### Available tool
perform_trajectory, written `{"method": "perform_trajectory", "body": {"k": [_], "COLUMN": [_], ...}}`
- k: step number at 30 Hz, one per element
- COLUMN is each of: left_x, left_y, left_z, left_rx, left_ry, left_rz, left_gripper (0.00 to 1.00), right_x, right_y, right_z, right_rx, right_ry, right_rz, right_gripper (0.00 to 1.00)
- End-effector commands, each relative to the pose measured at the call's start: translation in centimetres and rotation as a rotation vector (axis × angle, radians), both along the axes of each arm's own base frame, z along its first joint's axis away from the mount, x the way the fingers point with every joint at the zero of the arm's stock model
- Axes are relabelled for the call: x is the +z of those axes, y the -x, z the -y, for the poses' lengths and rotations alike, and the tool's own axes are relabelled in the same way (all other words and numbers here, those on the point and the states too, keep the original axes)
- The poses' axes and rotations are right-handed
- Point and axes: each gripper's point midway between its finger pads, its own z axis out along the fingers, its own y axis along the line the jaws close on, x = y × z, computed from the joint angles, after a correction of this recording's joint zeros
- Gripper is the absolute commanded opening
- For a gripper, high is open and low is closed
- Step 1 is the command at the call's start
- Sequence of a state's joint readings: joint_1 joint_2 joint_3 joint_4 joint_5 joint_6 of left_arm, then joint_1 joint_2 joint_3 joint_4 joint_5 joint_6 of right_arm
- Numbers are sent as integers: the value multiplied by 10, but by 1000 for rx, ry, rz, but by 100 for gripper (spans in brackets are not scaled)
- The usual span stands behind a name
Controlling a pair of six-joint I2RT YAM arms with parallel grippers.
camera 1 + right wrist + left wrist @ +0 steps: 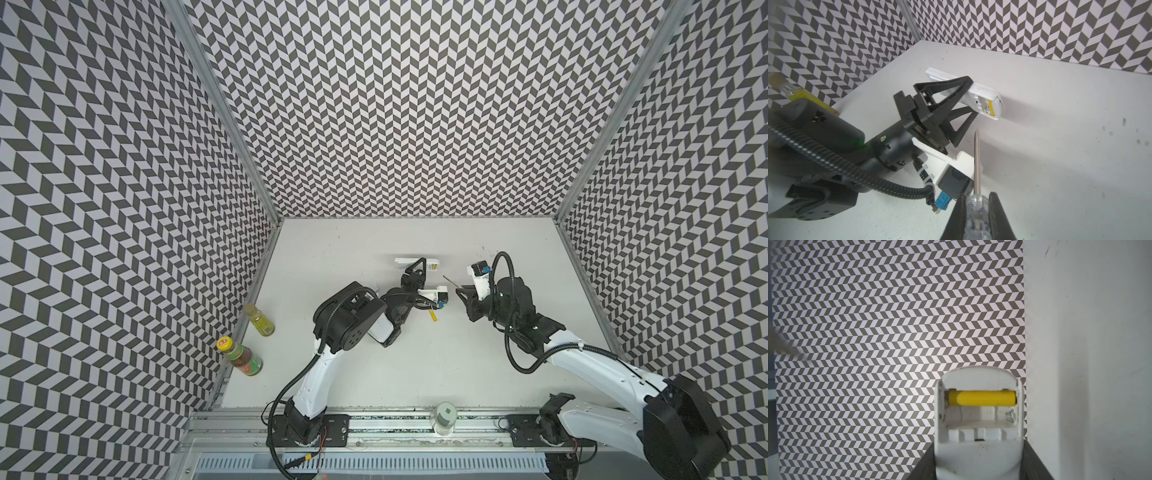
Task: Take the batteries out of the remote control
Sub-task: 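Lower the remote onto the table with the left gripper while the right gripper draws back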
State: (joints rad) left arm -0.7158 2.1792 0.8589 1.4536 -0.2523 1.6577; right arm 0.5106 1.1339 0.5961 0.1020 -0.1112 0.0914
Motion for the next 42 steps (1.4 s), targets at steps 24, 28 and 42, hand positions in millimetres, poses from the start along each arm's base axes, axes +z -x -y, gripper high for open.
{"method": "perform_trajectory", "body": {"k": [24,28,42], "left_x": [50,21,-38], "left_y": [19,26,61], "left_z": [-13,-23,-48], "left_rx": [190,244,338], "left_ry": [753,841,1016], "left_rz": [-1070,-1211,-1346], "left_gripper": [0,0,0], "right_x": [27,15,-29], "right_y": [-2,-3,0], "right_z": [29,29,3], "right_rx": [-87,-88,-47], "right_ry": [-119,-110,-114], "right_rz": [-15,-33,-175], "right_gripper": [0,0,0]}}
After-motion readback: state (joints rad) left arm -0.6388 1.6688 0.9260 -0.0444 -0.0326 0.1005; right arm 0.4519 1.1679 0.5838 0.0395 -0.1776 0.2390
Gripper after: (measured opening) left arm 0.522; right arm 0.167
